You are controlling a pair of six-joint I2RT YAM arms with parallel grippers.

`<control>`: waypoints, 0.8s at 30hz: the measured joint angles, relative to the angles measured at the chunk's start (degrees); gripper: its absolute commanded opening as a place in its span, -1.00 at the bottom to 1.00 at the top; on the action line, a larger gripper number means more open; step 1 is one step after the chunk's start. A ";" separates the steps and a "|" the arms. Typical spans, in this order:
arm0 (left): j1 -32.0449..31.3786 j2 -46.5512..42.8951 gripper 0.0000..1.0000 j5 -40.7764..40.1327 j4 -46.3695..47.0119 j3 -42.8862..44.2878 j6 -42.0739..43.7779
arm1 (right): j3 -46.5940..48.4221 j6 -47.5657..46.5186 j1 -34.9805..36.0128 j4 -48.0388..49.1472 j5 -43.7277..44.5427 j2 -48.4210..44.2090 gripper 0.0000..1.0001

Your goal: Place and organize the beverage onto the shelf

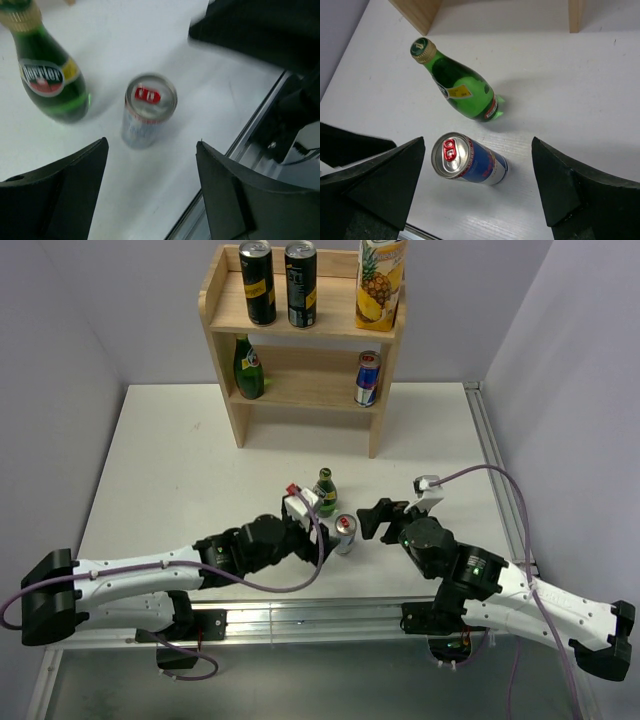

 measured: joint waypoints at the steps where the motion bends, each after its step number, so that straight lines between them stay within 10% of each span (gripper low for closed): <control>1: -0.83 0.00 0.54 -0.48 0.31 -1.66 -0.42 | 0.68 -0.31 0.00 -0.15 0.28 0.00 0.88; 24: -11.67 18.80 0.51 -19.39 31.45 -10.97 -2.01 | 3.96 -2.01 0.00 -4.96 3.50 -2.40 0.89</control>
